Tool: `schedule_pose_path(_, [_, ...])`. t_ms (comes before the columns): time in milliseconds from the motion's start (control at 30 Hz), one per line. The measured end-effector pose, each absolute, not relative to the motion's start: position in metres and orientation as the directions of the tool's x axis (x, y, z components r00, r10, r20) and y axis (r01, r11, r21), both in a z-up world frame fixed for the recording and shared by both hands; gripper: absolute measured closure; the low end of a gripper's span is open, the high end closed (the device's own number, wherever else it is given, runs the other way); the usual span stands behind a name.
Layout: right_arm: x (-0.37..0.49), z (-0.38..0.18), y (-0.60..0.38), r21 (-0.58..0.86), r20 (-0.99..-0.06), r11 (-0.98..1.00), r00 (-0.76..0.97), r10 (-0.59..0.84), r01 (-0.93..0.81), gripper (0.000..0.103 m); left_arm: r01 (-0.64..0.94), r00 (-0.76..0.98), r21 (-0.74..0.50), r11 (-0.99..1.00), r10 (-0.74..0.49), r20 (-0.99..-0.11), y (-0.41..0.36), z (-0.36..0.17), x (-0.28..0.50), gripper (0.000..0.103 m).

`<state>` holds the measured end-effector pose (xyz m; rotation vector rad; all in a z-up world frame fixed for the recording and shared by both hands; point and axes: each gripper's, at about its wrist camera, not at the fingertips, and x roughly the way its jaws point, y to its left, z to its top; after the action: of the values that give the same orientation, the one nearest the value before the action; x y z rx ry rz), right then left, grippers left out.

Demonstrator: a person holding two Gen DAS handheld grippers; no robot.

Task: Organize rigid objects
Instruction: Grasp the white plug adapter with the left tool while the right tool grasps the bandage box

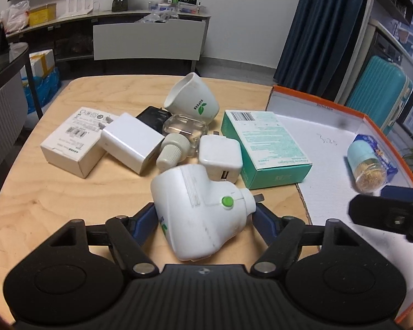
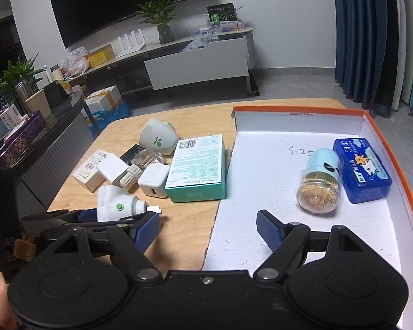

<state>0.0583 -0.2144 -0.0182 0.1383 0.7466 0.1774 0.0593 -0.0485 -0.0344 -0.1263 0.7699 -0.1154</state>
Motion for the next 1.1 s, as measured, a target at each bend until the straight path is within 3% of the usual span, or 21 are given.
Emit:
schedule_pose_path(400, [0.118, -0.018, -0.186, 0.138, -0.684, 0.978, 0.699, 0.208, -0.156, 0.011, -0.002, 0.757, -0.208, 0.978, -0.134, -0.639, -0.016, -0.009, 0.049, 0.028])
schedule_pose_path(833, [0.181, -0.053, -0.166, 0.031, -0.791, 0.988, 0.601, 0.116, -0.15, 0.011, -0.019, 0.766, -0.246, 0.969, -0.144, -0.626, -0.002, -0.007, 0.055, 0.028])
schedule_pose_path(1100, [0.179, -0.054, -0.161, 0.012, -0.76, 0.99, 0.642, 0.098, -0.137, 0.019, -0.039, 0.769, -0.247, 0.968, -0.128, -0.626, -0.001, -0.004, 0.058, 0.028])
